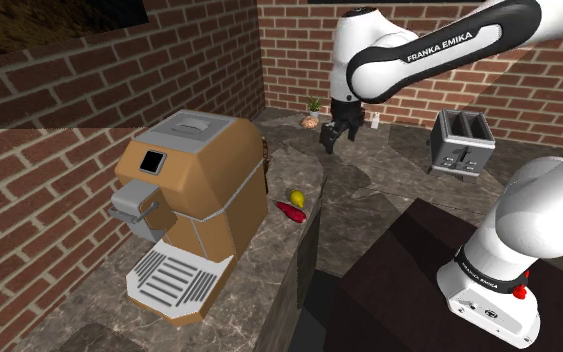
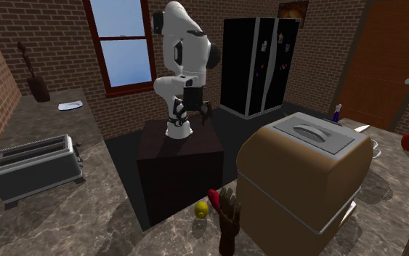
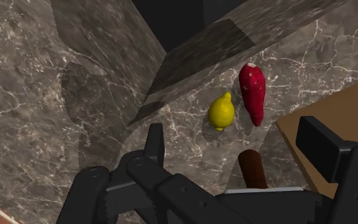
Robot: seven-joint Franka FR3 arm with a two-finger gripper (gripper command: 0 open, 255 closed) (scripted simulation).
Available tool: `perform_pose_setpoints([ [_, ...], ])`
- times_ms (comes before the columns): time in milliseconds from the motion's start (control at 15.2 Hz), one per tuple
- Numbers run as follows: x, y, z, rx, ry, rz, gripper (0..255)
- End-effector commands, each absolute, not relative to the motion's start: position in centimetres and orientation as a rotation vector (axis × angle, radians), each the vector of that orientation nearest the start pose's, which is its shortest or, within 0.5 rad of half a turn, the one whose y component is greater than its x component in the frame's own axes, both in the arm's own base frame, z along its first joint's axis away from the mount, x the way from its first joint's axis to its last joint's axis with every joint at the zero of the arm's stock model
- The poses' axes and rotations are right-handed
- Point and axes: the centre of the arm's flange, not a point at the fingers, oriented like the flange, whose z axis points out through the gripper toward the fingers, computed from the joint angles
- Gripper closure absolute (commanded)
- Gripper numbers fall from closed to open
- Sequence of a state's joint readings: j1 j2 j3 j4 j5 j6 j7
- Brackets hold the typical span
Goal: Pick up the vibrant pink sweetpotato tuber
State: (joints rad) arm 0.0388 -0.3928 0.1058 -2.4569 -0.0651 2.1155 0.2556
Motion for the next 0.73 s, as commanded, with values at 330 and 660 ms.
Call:
perform_pose_setpoints([
  [330,46.6,8.5,36.6,-3.235,0.129,-0.053,0],
  [660,49.5,10.3,30.8,-3.244,0.123,-0.013,0],
])
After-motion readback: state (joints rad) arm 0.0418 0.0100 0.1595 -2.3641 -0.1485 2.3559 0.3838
